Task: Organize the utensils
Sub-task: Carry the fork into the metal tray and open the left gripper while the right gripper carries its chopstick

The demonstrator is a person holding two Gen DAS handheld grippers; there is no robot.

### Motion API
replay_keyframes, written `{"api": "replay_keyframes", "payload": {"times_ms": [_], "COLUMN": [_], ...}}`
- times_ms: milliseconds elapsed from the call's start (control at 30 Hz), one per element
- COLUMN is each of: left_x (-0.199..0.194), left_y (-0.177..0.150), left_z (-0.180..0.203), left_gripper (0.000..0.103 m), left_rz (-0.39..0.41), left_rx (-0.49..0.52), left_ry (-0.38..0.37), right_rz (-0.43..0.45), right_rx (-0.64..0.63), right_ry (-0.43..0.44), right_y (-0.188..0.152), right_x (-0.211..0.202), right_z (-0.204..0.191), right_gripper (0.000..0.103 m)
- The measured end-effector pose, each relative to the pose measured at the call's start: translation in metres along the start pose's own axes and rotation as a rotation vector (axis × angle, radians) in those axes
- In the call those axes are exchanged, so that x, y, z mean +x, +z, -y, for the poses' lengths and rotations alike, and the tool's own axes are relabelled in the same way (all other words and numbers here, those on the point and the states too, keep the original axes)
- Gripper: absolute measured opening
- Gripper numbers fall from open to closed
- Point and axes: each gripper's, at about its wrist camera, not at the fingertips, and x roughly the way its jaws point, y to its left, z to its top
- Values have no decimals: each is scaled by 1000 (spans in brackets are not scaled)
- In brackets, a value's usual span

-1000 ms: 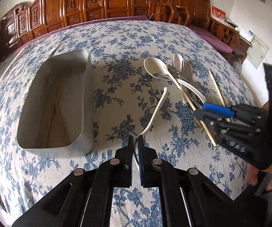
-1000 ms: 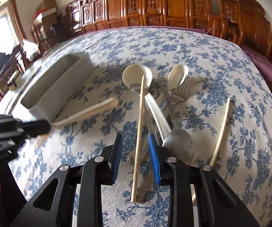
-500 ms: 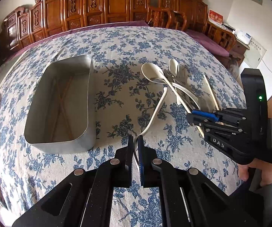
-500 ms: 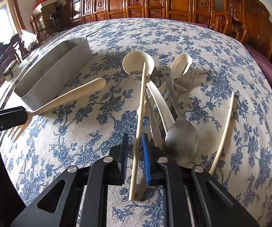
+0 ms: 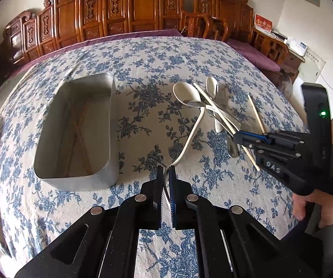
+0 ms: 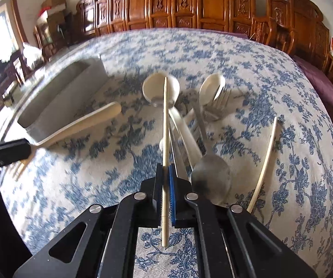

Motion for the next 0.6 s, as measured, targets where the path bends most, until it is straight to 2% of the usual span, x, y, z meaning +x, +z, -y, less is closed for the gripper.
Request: {"api": "replay_keyframes", "payload": {"times_ms": [233, 600], "left_x": [-12, -12], "left_y": [11, 28], "left_z": [-22, -80], "left_gripper": [4, 4], "left_rz": [34, 58], "left_rx": [-32, -98], "left_ry": [23, 90], "right_rz": [29, 58], "right_rx": [-1, -35], "right_ry": [29, 56], "right_y": [4, 8], "right_x": [-8, -19], "right_z": [-9, -41], "right_gripper": [6, 6]}}
